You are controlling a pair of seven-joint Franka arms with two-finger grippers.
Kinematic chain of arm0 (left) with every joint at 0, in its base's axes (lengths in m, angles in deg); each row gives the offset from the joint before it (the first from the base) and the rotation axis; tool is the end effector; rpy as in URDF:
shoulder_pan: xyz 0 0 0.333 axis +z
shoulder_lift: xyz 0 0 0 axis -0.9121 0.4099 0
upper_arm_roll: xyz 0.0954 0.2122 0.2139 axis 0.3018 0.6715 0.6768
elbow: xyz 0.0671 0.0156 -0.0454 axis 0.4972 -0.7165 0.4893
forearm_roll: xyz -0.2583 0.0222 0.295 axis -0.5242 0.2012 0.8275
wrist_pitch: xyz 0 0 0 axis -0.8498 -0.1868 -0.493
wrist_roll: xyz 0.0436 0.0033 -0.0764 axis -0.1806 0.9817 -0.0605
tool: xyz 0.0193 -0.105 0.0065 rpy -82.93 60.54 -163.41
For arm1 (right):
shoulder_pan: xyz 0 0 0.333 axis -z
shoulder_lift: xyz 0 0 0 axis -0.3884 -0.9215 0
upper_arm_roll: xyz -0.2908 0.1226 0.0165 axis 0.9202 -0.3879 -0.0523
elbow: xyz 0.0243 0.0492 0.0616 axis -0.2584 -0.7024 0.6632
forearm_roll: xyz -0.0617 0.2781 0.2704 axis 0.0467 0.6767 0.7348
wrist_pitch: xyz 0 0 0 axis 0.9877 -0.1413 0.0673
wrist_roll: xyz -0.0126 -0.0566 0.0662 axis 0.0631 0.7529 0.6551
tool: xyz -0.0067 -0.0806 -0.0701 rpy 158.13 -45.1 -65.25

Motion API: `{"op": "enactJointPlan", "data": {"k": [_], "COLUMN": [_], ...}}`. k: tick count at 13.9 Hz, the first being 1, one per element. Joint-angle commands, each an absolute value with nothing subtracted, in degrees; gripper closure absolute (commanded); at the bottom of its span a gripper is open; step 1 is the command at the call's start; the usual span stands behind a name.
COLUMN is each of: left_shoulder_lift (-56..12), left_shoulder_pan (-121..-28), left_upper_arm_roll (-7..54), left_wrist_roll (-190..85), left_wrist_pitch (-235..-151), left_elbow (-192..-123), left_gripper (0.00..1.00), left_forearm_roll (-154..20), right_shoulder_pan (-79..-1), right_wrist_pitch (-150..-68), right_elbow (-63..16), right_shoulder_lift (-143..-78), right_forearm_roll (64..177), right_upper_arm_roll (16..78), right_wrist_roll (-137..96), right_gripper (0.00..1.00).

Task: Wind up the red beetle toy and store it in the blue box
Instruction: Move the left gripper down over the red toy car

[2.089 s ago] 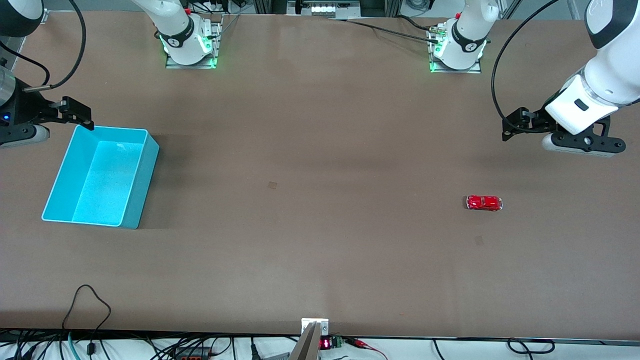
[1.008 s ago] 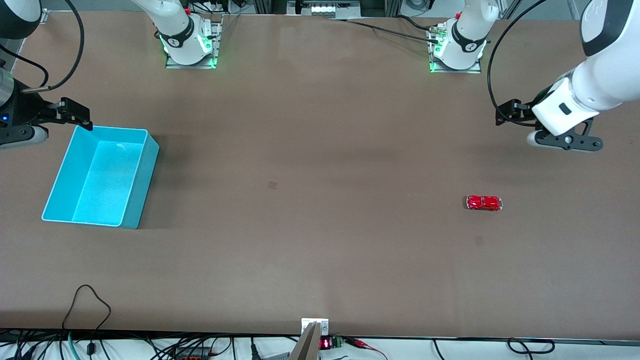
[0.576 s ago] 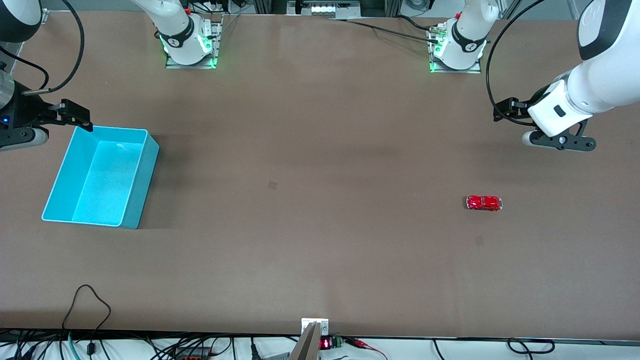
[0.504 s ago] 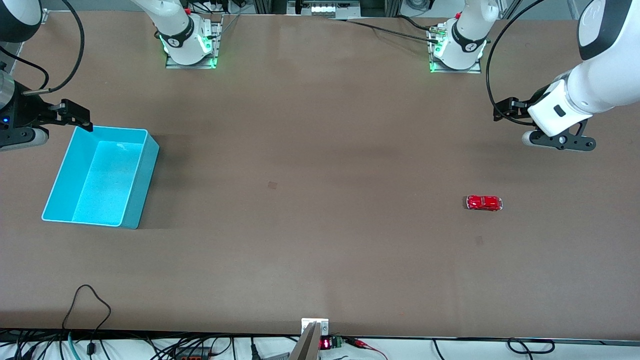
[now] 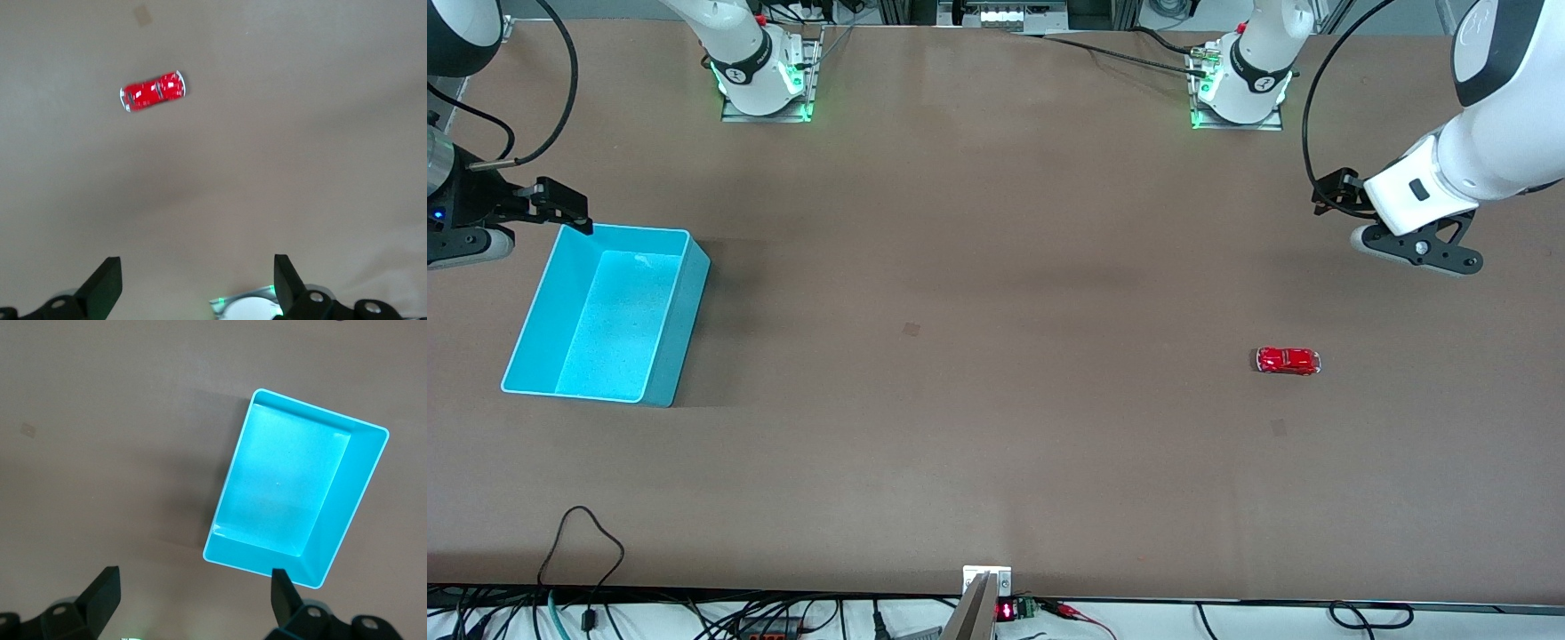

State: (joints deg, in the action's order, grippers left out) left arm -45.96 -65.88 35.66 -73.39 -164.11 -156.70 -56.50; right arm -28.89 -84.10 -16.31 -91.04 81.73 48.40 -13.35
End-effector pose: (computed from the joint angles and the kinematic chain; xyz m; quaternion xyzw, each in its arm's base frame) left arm 0.5431 -0.0543 0.5337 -0.9778 0.1788 0.1094 0.0037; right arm 0.5729 -0.0087 0.5746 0.9939 0.0998 -0.0446 0.0156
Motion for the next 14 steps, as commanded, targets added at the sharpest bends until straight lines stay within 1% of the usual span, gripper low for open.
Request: {"op": "enactJointPlan", "data": {"k": [1,3,4,6,7,10,12,14], "left_shoulder_lift": [-45.04,-44.60,-43.29,-40.22,-38.29,-34.33,-33.00,-32.99], "left_shoulder_pan": [-65.98,-65.63,-65.37,-65.10,-65.10,-64.31,-62.12,-61.85], "left_upper_arm_roll": [35.32,35.32,35.32,35.32,35.32,35.32,35.32,35.41], "left_wrist_roll": [-86.06,-106.22,-112.51,-116.95,-119.67,-129.95,-132.25,-134.54], "left_wrist_pitch": [-165.46,-164.58,-164.84,-165.54,-167.99,-181.94,-190.73,-199.34], "left_elbow": [-155.61,-155.88,-155.79,-155.88,-156.05,-159.99,-164.82,-170.53], "left_gripper": [0.00,0.00,0.00,0.00,0.00,0.00,0.00,0.00], "left_forearm_roll": [-53.88,-51.33,-51.41,-48.97,-48.17,-47.98,-47.98,-46.59], "right_shoulder_pan": [-29.09,-29.10,-28.92,-28.83,-28.83,-28.83,-28.83,-28.92], "right_wrist_pitch": [-83.34,-83.34,-83.34,-83.25,-83.25,-83.25,-83.25,-83.17], "right_elbow": [-15.73,-15.82,-15.82,-15.82,-15.82,-15.82,-15.82,-15.82], "right_shoulder_lift": [-91.13,-91.13,-91.13,-91.13,-91.13,-91.13,-91.13,-91.13], "right_forearm_roll": [81.76,81.76,81.76,81.85,81.85,81.94,81.94,81.94], "right_upper_arm_roll": [48.38,48.38,48.38,48.38,48.38,48.38,48.38,48.38], "right_wrist_roll": [-12.91,-13.00,-12.91,-13.00,-13.00,-13.00,-13.08,-13.00], "right_gripper": [0.00,0.00,0.00,0.00,0.00,0.00,0.00,0.00]}}
